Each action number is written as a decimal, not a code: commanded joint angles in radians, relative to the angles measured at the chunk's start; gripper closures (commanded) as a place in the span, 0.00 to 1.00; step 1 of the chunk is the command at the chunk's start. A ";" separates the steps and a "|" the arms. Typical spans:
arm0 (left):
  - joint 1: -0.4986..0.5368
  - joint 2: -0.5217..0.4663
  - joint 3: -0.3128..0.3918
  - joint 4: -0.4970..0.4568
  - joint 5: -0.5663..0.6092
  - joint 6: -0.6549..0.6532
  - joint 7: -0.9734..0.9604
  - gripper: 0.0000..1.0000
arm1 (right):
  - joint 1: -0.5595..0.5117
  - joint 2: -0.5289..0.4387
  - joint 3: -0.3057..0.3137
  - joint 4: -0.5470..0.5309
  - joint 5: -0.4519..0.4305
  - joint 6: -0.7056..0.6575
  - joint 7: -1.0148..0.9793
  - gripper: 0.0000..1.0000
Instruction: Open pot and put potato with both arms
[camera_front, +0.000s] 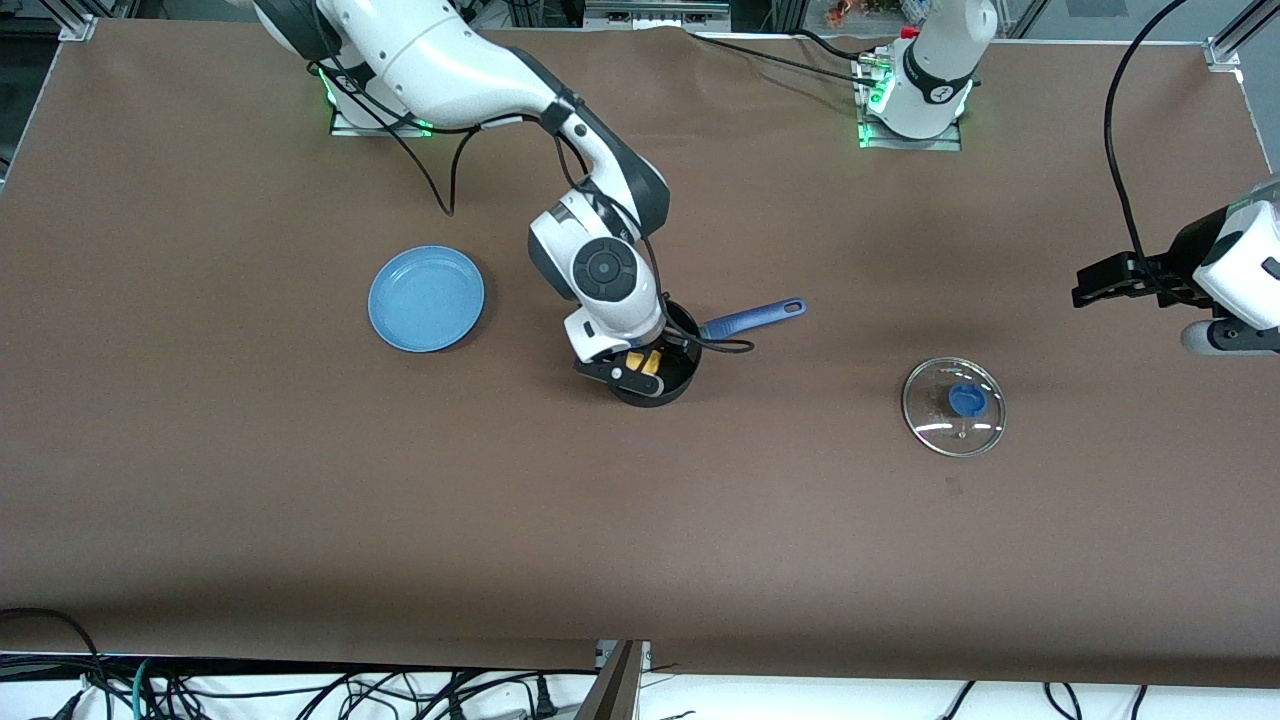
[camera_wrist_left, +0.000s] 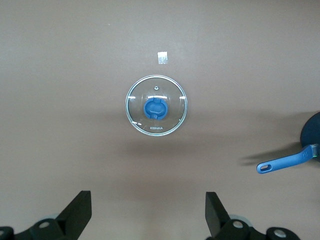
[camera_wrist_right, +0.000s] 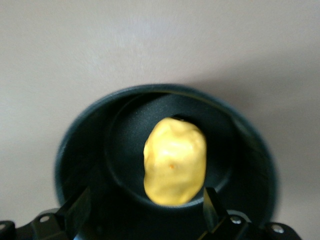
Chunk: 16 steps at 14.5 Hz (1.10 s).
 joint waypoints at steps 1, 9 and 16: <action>-0.004 -0.005 -0.002 0.012 0.002 -0.018 -0.006 0.00 | -0.036 -0.150 -0.037 -0.020 -0.006 -0.134 -0.009 0.00; -0.004 -0.003 -0.002 0.012 0.004 -0.017 -0.006 0.00 | -0.113 -0.419 -0.346 -0.057 0.005 -0.493 -0.543 0.00; -0.006 -0.003 -0.002 0.012 0.002 -0.017 -0.006 0.00 | -0.400 -0.676 -0.300 -0.320 -0.019 -0.490 -0.998 0.00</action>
